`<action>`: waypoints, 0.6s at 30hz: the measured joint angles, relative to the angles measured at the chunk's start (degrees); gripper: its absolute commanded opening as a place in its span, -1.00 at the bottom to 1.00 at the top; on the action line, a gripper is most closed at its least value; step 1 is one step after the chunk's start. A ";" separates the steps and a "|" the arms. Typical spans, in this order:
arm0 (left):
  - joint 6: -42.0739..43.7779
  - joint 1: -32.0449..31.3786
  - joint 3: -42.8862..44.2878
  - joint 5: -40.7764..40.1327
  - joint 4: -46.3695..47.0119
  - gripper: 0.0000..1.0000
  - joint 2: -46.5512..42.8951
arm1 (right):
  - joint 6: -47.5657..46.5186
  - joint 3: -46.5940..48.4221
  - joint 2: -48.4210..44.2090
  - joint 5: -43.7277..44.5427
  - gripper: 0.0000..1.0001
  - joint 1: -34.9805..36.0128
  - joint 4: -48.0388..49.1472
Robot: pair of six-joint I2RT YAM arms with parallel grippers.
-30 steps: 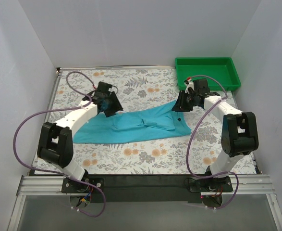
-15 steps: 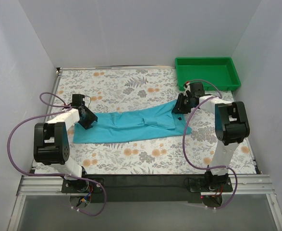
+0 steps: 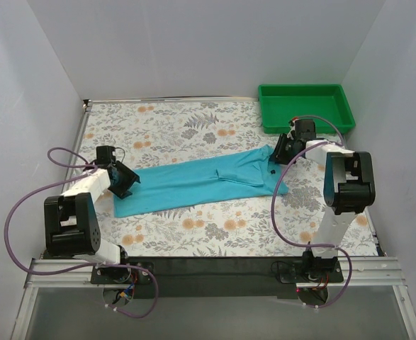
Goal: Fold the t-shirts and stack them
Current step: Fold the tshirt
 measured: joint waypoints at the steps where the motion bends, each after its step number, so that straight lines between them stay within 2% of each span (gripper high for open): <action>1: 0.68 0.09 0.28 0.00 -1.20 0.03 -0.44 | -0.31 0.00 -0.46 0.85 -0.26 0.22 -0.74; 7: 5.84 0.31 7.15 -0.55 -6.75 0.43 -3.15 | -1.20 0.00 -7.43 5.20 -0.19 1.84 -6.91; 14: 9.90 -1.05 9.51 -1.18 -7.78 0.49 -9.07 | -0.31 -4.59 -18.12 6.84 -0.24 7.34 -10.29; 18: 10.86 -2.64 8.02 -1.20 -7.89 0.48 -9.42 | 0.83 -10.84 -19.93 6.69 -0.27 9.01 -11.43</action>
